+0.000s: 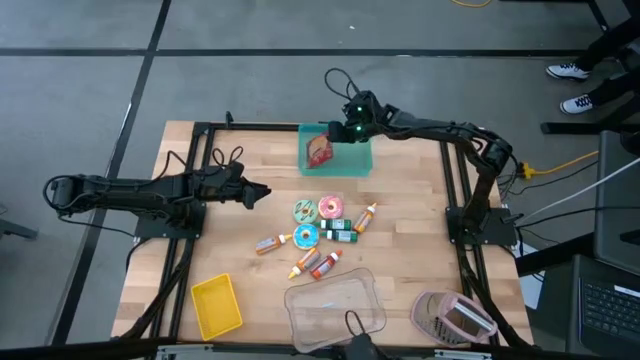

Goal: Pick & Place Food Item
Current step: Put the red popcorn bag into the blue bin, then put the green donut into the yellow bin

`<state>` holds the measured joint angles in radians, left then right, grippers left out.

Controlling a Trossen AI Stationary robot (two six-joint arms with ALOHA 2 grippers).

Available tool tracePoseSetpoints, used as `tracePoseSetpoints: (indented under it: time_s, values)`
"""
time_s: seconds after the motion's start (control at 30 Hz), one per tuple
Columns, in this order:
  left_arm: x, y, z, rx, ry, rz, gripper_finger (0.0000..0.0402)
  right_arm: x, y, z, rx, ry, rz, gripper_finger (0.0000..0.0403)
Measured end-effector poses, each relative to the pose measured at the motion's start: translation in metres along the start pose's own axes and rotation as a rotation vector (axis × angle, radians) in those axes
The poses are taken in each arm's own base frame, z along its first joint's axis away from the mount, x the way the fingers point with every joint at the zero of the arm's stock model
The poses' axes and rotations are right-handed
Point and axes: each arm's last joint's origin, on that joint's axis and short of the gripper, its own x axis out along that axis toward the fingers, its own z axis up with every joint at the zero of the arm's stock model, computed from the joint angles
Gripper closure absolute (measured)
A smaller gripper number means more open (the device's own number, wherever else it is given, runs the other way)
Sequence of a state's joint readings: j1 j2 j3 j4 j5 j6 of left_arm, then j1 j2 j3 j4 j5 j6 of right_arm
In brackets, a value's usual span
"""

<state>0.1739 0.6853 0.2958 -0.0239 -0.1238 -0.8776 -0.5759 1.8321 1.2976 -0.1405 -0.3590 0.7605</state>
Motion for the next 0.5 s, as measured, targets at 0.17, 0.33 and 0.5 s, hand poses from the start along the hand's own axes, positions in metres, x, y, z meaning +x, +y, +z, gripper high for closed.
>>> tracePoseSetpoints:
  time_s: [0.17,0.33,0.5]
  values:
    - [0.000,0.001,0.000,0.000,-0.014,0.016,0.0219,-0.023,0.021,0.002,-0.044,-0.039,0.061,0.0323]
    - [0.000,0.001,0.000,0.000,-0.014,0.016,0.0219,-0.036,0.026,0.005,-0.046,-0.055,0.073,0.0265]
    - [0.000,0.001,0.000,0.000,-0.014,0.016,0.0219,-0.037,0.026,0.005,-0.027,-0.030,0.099,0.0229]
